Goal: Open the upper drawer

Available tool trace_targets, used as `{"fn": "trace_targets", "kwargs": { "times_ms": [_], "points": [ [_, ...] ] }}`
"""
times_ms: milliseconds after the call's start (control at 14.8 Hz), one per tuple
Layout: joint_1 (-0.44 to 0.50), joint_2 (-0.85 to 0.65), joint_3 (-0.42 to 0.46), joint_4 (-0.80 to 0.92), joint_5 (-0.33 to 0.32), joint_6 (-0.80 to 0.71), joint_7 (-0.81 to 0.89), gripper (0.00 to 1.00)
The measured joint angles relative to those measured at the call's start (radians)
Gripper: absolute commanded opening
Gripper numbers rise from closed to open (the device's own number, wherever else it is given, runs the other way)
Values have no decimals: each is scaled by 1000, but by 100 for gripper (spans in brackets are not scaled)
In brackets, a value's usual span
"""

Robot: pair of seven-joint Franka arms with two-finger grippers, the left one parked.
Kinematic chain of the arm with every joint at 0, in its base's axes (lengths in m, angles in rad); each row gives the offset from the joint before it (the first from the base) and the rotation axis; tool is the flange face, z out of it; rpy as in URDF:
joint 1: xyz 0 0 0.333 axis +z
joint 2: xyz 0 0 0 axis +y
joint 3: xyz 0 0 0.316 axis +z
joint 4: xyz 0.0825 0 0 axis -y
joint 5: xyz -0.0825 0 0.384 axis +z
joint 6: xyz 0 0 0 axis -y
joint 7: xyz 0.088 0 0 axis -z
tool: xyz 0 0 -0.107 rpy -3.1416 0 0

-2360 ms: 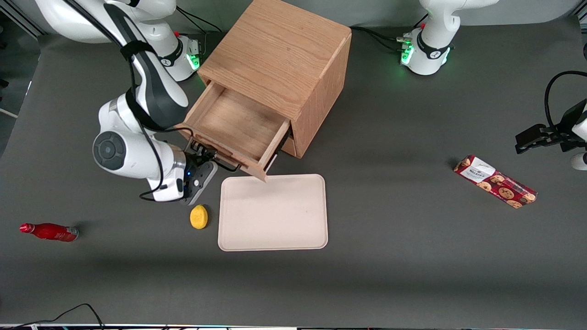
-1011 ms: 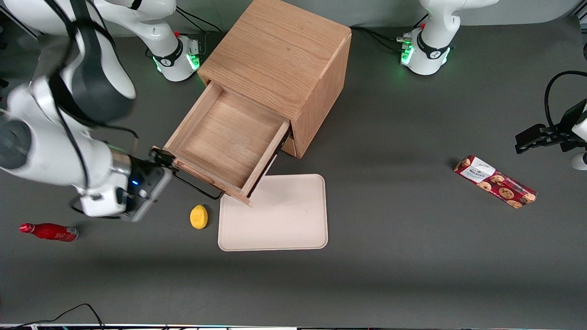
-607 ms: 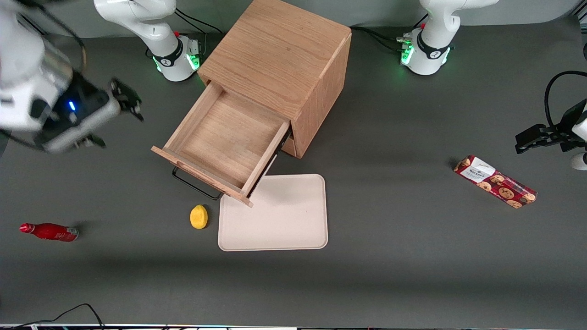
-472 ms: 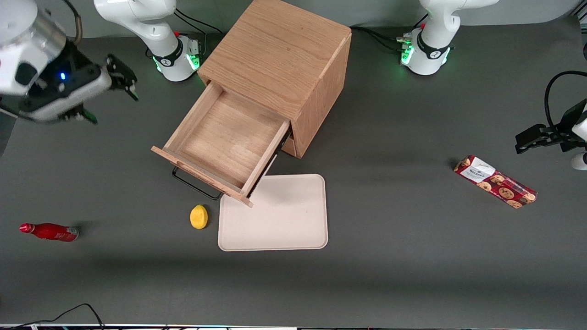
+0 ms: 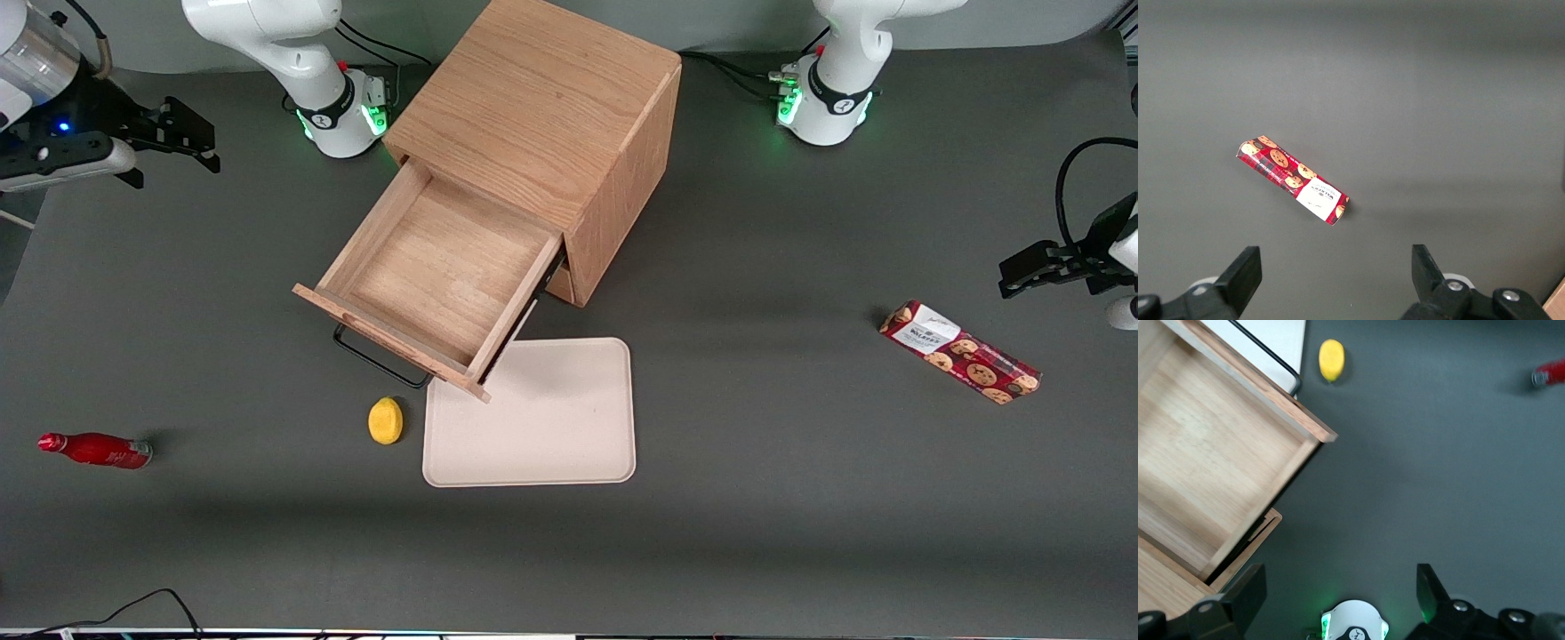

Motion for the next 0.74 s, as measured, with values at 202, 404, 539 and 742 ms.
{"fn": "trace_targets", "kwargs": {
  "times_ms": [202,404,539,742],
  "points": [
    [0,8,-18,-5,-23,15,5,100],
    [0,27,-25,-4,-36,35,39,100],
    [2,23,-25,-2,-36,58,145,100],
    [3,21,-26,3,-36,65,205,100]
  ]
}}
